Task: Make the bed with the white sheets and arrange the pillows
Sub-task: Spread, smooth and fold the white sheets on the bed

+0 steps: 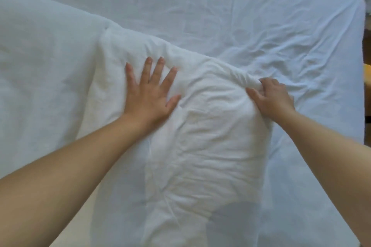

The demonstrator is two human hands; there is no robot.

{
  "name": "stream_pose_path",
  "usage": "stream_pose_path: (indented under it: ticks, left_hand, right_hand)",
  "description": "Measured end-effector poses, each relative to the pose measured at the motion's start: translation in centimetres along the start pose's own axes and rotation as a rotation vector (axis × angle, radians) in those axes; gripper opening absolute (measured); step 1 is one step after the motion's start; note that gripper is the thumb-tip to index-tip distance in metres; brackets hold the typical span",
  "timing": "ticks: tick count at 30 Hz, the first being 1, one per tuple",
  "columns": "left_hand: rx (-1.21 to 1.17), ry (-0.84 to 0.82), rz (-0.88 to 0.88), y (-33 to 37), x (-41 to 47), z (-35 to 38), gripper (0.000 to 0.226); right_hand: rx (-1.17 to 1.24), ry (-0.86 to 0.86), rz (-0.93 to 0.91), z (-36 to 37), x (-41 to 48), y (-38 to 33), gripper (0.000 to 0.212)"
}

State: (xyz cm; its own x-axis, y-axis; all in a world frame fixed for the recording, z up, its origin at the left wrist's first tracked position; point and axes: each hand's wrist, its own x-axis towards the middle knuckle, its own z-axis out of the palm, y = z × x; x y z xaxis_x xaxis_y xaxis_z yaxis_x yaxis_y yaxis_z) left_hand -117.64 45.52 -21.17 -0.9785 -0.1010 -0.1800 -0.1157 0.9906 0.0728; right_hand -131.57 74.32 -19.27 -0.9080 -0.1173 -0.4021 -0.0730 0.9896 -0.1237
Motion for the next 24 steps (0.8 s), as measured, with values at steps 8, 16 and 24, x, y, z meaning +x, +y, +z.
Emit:
stream_pose_path:
  ticks: [8, 16, 24]
  left_hand:
    - [0.053, 0.003, 0.005, 2.4, 0.3, 1.3, 0.075]
    - [-0.074, 0.046, -0.356, 0.0, -1.1, 5.4, 0.072]
    - [-0.170, 0.045, -0.533, 0.7, -6.9, 5.6, 0.079]
  right_hand:
    - [-0.138, 0.106, -0.080, -3.2, 2.3, 2.6, 0.027]
    - [-0.198, 0.195, -0.334, 8.3, -4.1, -1.6, 0.068]
    - [-0.128, 0.156, -0.335, 9.8, -6.8, -1.2, 0.071]
